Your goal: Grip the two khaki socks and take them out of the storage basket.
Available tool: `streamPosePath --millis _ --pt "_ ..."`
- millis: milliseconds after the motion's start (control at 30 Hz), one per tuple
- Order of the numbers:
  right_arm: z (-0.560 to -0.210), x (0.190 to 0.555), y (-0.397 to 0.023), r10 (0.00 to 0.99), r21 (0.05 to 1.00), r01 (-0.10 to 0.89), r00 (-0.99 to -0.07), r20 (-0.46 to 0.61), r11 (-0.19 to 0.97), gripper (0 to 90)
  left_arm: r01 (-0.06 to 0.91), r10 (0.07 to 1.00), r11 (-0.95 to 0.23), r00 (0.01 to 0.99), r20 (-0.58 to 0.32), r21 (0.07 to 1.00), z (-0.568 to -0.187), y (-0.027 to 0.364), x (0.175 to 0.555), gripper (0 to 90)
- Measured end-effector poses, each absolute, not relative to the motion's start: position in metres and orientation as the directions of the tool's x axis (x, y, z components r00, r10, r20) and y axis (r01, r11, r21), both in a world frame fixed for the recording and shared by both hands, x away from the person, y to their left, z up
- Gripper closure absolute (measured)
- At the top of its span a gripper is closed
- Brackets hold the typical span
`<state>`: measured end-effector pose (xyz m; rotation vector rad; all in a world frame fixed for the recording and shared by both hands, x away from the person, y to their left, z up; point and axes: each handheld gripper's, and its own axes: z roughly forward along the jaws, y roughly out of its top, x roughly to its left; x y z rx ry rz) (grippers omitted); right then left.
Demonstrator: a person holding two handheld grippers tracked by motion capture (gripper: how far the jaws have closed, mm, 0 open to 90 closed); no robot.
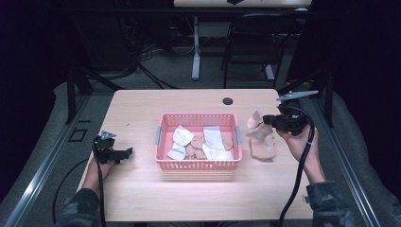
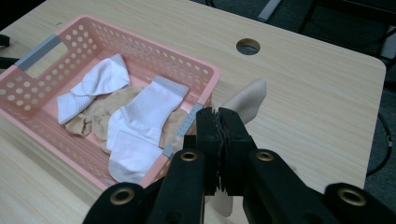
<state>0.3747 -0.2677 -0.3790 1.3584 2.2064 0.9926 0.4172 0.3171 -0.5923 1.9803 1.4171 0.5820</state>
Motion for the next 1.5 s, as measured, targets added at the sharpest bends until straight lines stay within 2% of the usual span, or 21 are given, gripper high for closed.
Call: streamPosePath --millis 567,900,1267,1500 --pt "-0.407 0.385 -0.284 0.895 0.697 0.669 -0.437 0.085 0.26 87.6 0.668 0.945 -0.227 0.327 -0.005 0.709 -0.592 0.317 0.417 0.0" --pt "-0.446 0.402 -0.287 0.909 0.603 0.75 -0.406 0.098 0.27 87.5 0.668 0.945 -0.227 0.327 -0.006 0.709 -0.592 0.317 0.417 0.0" --pt "-0.489 0.416 -0.301 0.945 0.477 0.844 -0.318 0.079 0.244 86.8 0.667 0.945 -0.227 0.328 -0.006 0.709 -0.592 0.317 0.417 0.0" --pt "-0.497 0.419 -0.309 0.954 0.445 0.871 -0.282 0.105 0.208 85.0 0.668 0.945 -0.227 0.328 -0.006 0.709 -0.592 0.317 0.417 0.0"
